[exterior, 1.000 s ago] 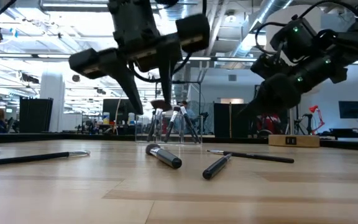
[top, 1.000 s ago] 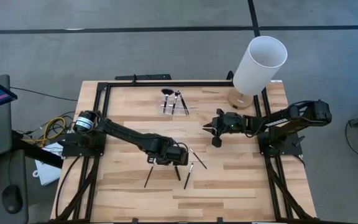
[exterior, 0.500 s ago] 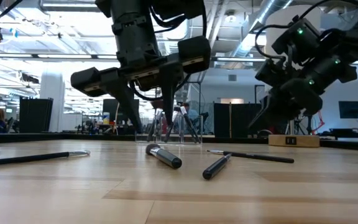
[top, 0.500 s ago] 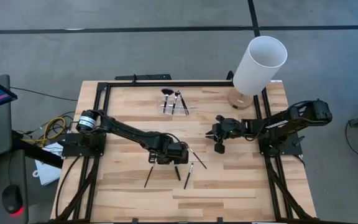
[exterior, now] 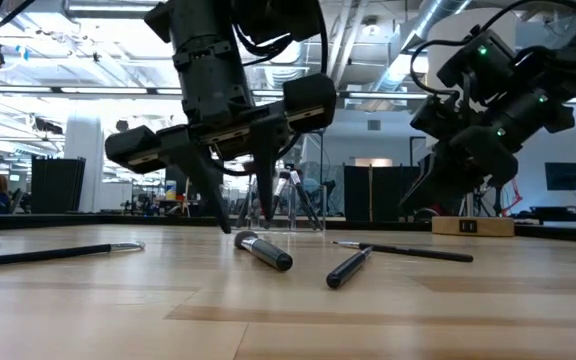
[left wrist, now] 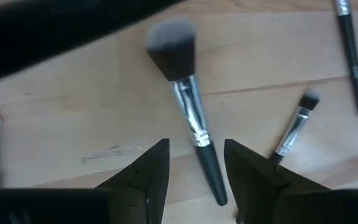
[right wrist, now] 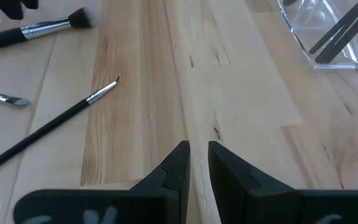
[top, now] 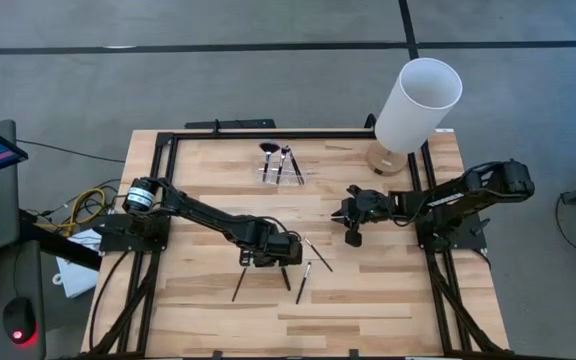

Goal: Pick & Place Makeup Supplies
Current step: Put the makeup brush into the transparent organizer

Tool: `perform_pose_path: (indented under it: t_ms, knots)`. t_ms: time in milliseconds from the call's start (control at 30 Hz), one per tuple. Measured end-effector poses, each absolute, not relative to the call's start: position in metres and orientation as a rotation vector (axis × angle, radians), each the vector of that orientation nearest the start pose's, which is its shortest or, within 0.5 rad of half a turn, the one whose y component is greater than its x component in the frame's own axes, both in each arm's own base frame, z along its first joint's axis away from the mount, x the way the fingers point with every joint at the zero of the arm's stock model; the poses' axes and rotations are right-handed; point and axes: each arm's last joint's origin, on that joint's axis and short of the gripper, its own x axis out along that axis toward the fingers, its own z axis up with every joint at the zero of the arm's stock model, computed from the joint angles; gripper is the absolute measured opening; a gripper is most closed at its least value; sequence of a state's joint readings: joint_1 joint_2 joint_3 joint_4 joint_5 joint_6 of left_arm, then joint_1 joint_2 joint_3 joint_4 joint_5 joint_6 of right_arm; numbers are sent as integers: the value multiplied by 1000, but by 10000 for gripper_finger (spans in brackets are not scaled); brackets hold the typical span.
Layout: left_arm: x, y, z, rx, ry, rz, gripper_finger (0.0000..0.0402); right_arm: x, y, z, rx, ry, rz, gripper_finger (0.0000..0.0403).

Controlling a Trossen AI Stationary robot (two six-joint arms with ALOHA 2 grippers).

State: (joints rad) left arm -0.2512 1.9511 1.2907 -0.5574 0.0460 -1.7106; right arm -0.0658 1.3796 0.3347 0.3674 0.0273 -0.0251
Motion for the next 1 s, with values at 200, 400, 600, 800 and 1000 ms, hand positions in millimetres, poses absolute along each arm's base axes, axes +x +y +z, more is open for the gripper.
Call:
perform_pose_path:
  t_ms: [200, 400, 600, 800, 1000]
  knots:
    - [369, -94, 154, -1349, 1085, 828, 150, 220, -15, 121, -20, 669, -79, 50]
    - [375, -93, 142, -1358, 1084, 826, 150, 220, -16, 121, -19, 671, -79, 50]
    - [380, -93, 133, -1371, 1116, 796, 149, 220, -16, 121, -19, 672, -79, 50]
    - [379, -89, 136, -1347, 1136, 770, 143, 220, -16, 121, -19, 675, -78, 50]
    - [373, -83, 135, -1320, 1184, 832, 102, 219, -15, 120, -19, 679, -78, 50]
